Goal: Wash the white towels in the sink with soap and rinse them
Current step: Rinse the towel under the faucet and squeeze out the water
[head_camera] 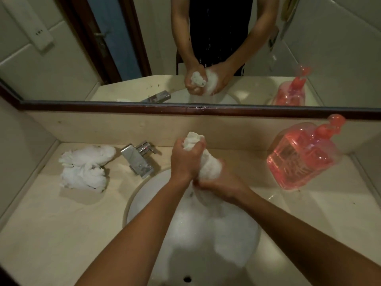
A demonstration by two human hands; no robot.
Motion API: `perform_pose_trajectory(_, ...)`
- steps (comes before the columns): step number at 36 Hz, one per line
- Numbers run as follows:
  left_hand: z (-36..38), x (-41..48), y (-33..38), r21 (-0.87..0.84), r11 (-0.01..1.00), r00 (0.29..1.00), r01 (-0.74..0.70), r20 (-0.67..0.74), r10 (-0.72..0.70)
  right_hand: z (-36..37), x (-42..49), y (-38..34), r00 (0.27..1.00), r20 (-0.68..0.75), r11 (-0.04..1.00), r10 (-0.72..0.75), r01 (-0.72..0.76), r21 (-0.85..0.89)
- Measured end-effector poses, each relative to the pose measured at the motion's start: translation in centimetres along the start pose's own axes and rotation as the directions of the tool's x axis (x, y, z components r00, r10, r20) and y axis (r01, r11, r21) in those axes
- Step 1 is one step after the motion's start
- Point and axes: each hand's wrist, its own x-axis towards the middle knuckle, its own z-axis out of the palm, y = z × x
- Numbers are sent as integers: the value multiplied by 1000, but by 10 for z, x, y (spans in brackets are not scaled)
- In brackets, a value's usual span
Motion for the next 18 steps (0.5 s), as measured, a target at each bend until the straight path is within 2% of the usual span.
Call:
perform_pose_trajectory(3,4,0,5,-36,999,998,30,-59,-32,0,-11,2,992,-45,989,-121,117,-89)
perform_pose_trajectory(6,3,-5,11,-205,960,974,192,-84,-212,0,-12,12,979,-105,950,-173,138,-281)
perform_pose_trajectory(7,3,-8,13,-255,938,962,234,-78,-261,0,-11,16,969,-97,914,-229,180,-363)
perform_pose_trajectory(10,4,-17,20,-328,902,943,280,-84,-323,3,-12,30,898,-25,683,-439,315,-659)
perform_pose_trajectory(12,7,-24,27,-387,871,921,301,-118,-371,8,-14,36,883,-9,602,-469,312,-735)
perform_pose_trajectory(13,8,-28,30,-396,863,913,313,-125,-388,11,-13,35,893,-25,608,-450,285,-741)
perform_pose_trajectory(15,6,-38,38,-385,866,928,319,-58,-367,12,-8,31,931,-123,736,-344,186,-651)
perform_pose_trajectory(16,2,-44,43,-352,886,949,301,19,-314,7,-5,25,950,-160,819,-268,137,-556)
perform_pose_trajectory(18,-11,-50,50,-245,946,972,214,154,-180,-8,-5,10,983,-133,957,-126,85,-279)
